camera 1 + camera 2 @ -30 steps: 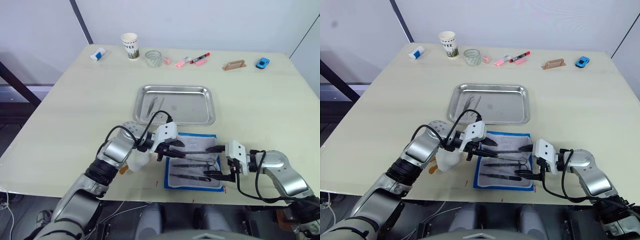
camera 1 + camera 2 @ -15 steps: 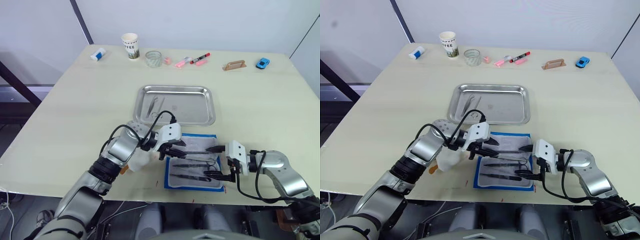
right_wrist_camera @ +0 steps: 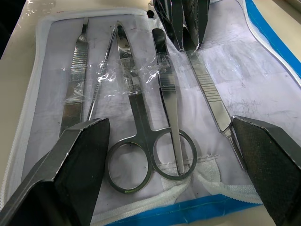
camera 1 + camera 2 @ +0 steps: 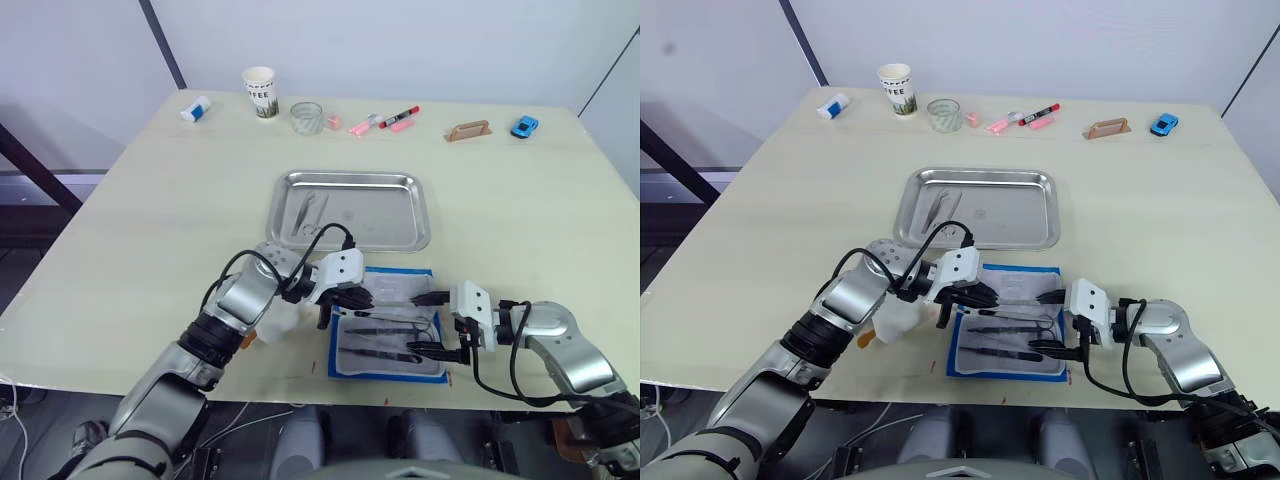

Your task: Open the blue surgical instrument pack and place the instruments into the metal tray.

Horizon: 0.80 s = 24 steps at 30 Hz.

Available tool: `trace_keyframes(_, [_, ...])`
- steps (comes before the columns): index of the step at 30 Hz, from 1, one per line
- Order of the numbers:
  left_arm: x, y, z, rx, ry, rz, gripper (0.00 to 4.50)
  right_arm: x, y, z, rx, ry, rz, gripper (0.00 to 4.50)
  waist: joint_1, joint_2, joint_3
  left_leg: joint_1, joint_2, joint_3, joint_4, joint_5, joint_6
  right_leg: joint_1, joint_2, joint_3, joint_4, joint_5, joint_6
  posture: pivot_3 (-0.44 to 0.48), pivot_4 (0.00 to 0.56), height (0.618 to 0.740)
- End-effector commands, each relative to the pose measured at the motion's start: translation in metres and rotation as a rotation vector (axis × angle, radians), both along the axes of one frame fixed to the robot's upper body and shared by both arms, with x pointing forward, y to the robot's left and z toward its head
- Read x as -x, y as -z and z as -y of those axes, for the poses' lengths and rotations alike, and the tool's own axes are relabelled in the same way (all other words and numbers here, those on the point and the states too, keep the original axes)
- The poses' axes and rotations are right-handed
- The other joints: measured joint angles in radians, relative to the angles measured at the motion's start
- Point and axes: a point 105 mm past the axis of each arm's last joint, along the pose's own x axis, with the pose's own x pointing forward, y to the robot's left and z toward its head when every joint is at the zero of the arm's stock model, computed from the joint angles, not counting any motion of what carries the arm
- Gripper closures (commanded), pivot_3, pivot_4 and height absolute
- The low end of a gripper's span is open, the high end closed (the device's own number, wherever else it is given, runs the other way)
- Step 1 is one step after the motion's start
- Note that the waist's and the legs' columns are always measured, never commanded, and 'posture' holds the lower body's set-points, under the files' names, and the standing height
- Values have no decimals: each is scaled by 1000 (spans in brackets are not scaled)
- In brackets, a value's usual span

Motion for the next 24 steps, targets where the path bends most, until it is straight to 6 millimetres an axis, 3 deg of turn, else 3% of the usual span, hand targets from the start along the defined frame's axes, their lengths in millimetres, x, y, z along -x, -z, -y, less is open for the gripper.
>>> trace_keyframes(1, [3, 1, -5, -47, 7, -10, 4413, 5, 29, 7, 88, 33, -96, 0, -2, 0, 0, 0, 0, 0, 0, 0, 0, 0, 0, 0, 0, 0, 0, 0, 150, 740])
trace_keyframes(16, [7, -33, -9, -88, 35, -24, 4413, 5, 36, 5, 123, 18, -113, 0, -10, 0, 0, 2, 1, 0, -1, 0, 0, 0, 3, 2, 1, 0, -1, 0, 150, 740])
trace_keyframes(24, [6, -42, -19, -103, 23, -23, 4413, 6, 37, 4, 123, 11, -117, 0, -15, 0, 0, 2, 1, 0, -1, 0, 0, 0, 3, 2, 1, 0, -1, 0, 150, 740])
